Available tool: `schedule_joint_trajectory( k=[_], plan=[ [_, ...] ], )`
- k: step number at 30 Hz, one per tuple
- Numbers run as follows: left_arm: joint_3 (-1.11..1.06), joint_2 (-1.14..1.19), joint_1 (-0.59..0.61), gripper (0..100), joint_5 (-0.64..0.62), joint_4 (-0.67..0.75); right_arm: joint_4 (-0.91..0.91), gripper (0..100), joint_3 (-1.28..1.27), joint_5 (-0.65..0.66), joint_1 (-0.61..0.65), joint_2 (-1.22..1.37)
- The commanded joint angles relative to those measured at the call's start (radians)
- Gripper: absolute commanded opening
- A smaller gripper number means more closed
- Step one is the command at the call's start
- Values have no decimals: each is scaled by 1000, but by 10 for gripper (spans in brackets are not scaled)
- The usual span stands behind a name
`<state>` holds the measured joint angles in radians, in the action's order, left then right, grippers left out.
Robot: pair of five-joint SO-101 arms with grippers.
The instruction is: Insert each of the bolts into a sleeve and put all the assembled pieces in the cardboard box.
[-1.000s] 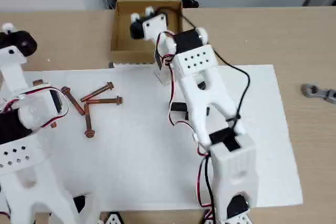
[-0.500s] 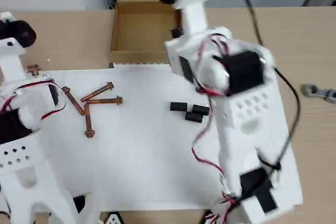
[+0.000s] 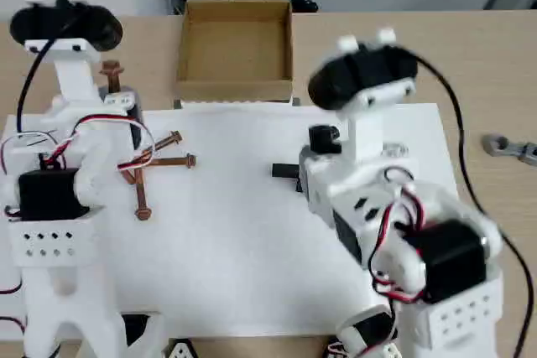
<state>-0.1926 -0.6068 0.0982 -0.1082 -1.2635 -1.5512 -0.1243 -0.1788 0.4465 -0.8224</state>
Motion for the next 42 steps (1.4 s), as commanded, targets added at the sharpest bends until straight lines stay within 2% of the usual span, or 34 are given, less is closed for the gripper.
schedule_joint_trajectory(
  k=[1, 9, 14, 25, 30, 33, 39, 42],
  plan=[
    [4, -31, -38, 7, -51, 81, 191, 14, -279, -17, 10, -183],
    [8, -31, -175, 6, -95, 160, 604, 13, -787, -15, 162, -524],
    [10, -32, -229, 6, -155, 247, 776, 13, -962, -12, 165, -641],
    [88, -32, -436, 6, -150, 264, 1036, 13, -1172, -5, 165, -687],
    [114, -34, -512, 6, -71, 264, 1138, 13, -1244, 52, 165, -694],
    [110, -87, -565, 6, -64, 247, 1187, 13, -1267, 58, 165, -694],
    [35, -219, -586, 5, -66, 249, 1248, 13, -1275, 58, 163, -694],
    [-13, -270, -585, 5, -107, 250, 1271, 13, -1274, 71, 163, -694]
  ],
)
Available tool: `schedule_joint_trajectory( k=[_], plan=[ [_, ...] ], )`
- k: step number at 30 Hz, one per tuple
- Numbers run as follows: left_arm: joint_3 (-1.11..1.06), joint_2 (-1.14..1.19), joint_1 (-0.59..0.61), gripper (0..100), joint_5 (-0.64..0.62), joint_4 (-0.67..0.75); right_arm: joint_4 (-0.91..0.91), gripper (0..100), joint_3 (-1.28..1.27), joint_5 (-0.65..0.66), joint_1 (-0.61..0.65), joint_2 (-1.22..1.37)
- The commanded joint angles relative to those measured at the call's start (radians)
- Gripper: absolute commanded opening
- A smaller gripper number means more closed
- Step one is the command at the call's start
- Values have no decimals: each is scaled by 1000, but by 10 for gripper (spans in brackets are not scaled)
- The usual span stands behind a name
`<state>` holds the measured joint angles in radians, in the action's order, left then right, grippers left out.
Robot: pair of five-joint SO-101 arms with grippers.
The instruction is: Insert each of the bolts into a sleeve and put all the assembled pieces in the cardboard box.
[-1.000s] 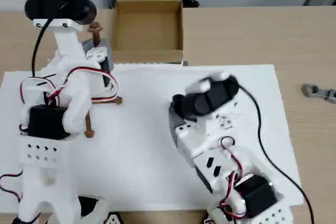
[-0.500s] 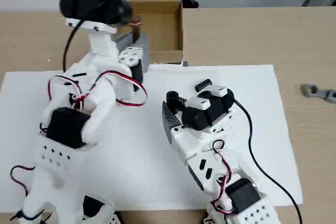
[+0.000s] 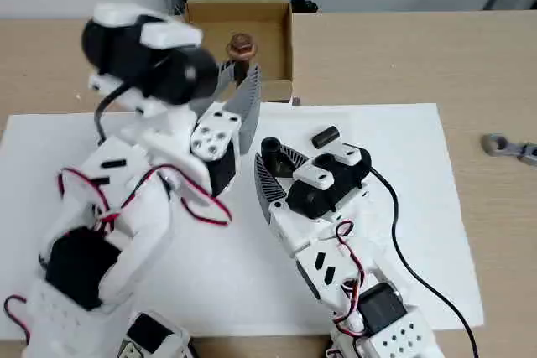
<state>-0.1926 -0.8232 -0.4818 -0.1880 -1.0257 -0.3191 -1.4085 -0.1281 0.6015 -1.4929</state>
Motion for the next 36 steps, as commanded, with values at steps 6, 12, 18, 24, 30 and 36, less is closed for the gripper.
schedule_joint_trajectory(
  k=[6, 12, 18, 24, 30, 36],
  plan=[
    [-130, -94, -12, 5, -35, 114, 87, 13, 12, 94, 13, -24],
    [-251, -94, -12, 6, -40, 190, 91, 13, 15, 94, 13, -24],
    [-259, -87, -12, 6, -43, 258, 93, 13, 17, 89, 15, -24],
    [-265, -3, -12, 6, -60, 299, 93, 13, 18, 87, 15, -24],
    [-269, 18, -14, 6, -92, 301, 93, 13, 18, 86, 15, -25],
    [-298, 18, -14, 6, -94, 299, 93, 13, 18, 86, 15, -25]
  ],
)
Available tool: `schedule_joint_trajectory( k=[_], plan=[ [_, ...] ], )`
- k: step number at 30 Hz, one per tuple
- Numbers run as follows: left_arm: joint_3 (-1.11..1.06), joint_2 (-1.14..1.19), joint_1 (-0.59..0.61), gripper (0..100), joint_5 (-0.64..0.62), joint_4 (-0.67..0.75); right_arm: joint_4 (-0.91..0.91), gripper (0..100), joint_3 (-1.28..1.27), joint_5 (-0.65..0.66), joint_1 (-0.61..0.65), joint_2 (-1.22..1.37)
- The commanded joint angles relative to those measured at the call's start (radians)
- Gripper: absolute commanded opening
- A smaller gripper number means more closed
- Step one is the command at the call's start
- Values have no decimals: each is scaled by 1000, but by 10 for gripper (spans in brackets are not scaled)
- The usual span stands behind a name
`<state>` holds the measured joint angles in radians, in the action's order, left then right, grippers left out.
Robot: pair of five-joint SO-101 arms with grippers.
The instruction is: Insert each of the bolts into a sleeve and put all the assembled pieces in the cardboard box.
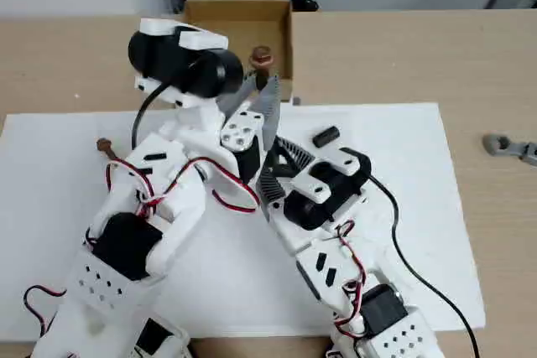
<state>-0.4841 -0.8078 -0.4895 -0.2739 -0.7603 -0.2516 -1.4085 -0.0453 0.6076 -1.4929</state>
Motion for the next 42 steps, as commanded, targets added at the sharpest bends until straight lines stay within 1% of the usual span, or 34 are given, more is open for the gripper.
schedule_joint_trajectory(
  k=[1, 5, 10, 17, 23, 25, 29, 35, 40, 42],
  plan=[
    [-19, 3, -6, 6, -8, 34, 25, 13, 18, 3, 8, -25],
    [-30, 6, -6, 6, -51, 35, 25, 13, 18, 2, 8, -25],
    [-36, 3, -5, 6, -51, 31, 41, 11, 37, -61, 5, -24],
    [-27, 2, -6, 6, -57, 25, 36, 10, 41, -66, 4, -18],
    [116, 3, -44, 6, -71, -101, 36, 10, 41, -66, 4, -16],
    [127, 5, -66, 6, -71, -110, 36, 10, 41, -66, 4, -15],
    [127, 9, -71, 6, -69, -126, 36, 10, 41, -64, 4, -15],
    [107, 8, -66, 6, -63, -121, 36, 9, 41, -63, 4, -15],
    [94, 5, -5, 6, -54, -118, 36, 8, 41, -63, 4, -15],
    [88, 6, 2, 6, -54, -107, 36, 8, 41, -63, 4, -15]
  ],
)
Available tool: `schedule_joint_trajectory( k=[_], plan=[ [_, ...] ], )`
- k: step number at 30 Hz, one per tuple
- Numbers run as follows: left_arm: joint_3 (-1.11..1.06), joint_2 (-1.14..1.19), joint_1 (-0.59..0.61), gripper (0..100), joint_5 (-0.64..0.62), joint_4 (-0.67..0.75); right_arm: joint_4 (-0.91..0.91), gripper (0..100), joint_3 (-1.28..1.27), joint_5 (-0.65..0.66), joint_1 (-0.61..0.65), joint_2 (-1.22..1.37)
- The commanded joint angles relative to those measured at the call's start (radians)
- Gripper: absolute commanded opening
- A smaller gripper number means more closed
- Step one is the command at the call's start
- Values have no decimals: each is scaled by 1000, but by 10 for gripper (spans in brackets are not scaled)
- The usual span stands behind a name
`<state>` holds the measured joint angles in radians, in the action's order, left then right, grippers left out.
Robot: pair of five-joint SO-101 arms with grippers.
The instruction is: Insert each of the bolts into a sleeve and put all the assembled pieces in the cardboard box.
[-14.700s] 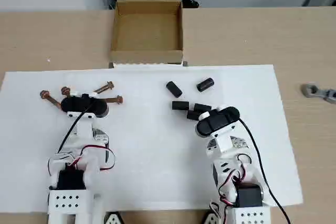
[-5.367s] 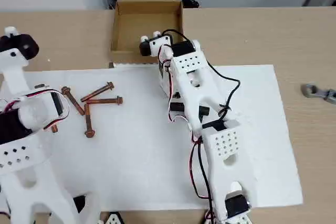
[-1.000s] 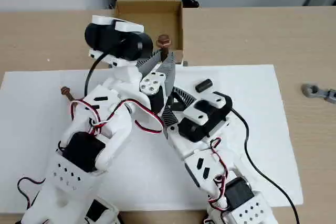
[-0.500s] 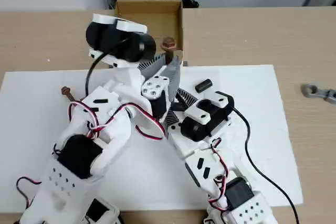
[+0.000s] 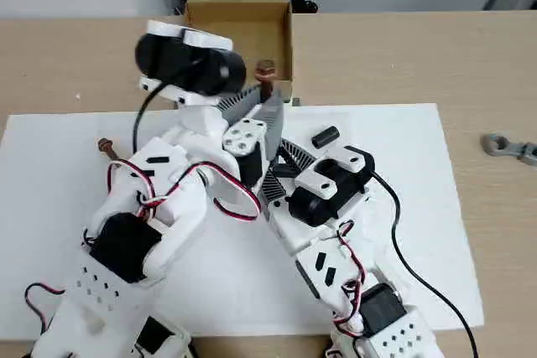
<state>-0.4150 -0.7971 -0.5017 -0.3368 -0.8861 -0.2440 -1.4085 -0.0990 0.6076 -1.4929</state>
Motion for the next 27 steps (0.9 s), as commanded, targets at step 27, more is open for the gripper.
schedule_joint_trajectory(
  k=[27],
  plan=[
    [-143, -8, -9, 6, 11, 32, 28, 8, 44, -8, 4, -16]
  ],
)
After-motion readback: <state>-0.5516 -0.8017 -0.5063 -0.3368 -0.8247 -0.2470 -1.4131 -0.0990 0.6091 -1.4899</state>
